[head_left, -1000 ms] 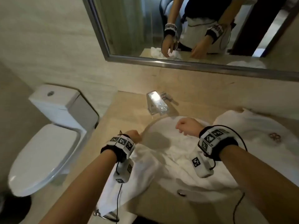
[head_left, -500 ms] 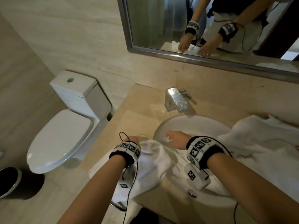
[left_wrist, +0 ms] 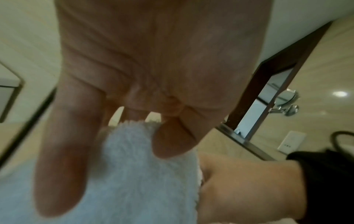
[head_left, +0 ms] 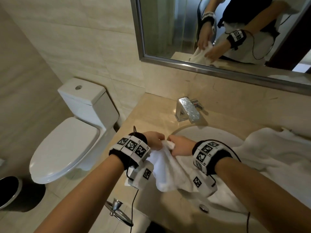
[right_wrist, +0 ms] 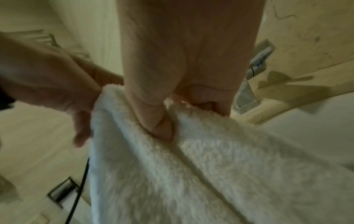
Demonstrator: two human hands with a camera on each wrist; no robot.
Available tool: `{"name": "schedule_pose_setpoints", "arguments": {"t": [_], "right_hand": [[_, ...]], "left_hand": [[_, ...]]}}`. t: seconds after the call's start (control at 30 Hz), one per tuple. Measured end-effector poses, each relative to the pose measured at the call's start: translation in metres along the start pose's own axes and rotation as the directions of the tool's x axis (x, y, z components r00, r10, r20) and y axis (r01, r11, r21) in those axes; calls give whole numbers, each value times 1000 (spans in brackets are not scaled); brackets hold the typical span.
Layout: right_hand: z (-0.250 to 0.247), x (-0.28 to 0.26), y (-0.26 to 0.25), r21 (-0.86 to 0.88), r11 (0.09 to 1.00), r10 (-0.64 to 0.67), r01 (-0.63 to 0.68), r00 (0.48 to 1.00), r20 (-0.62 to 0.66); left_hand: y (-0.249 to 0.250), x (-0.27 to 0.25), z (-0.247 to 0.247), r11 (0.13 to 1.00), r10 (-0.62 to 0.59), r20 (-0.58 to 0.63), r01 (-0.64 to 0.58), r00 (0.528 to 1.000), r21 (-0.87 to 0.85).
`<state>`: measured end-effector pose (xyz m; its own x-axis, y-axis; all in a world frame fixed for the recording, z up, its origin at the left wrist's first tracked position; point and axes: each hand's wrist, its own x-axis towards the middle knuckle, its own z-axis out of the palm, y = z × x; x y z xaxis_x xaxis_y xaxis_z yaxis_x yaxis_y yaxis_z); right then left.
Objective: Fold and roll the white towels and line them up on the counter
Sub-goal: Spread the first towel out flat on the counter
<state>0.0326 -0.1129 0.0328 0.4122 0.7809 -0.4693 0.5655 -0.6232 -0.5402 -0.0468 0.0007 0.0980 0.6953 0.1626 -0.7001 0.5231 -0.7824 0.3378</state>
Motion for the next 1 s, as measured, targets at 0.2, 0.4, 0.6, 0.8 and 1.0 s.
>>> {"name": "schedule_pose_setpoints", "arguments": {"t": [0.2,0.4,0.6,0.8,1.0], "right_hand": [[-61,-10,-14,179,977,-32,115,912,-409],[-115,-40,-35,306,911,-14,278,760,-649],[-151,-65,-57,467,771,59,433,682,-729],[-162,-80,-66,495,706,-14,506,709,-705],[-155,-92,-57,372,868,-56,328,810,-584]], "left_hand": [[1,-9,-24,985,19,-42,-26,999,-169],[-9,1,-41,961,50,-240,-112,970,-253],[-16,20,-40,947,-103,-260,15,960,-321],[-8,33,-31,265,44,-18,-29,999,-964],[5,22,-53,-96,80,-238,-230,968,-968]]}}
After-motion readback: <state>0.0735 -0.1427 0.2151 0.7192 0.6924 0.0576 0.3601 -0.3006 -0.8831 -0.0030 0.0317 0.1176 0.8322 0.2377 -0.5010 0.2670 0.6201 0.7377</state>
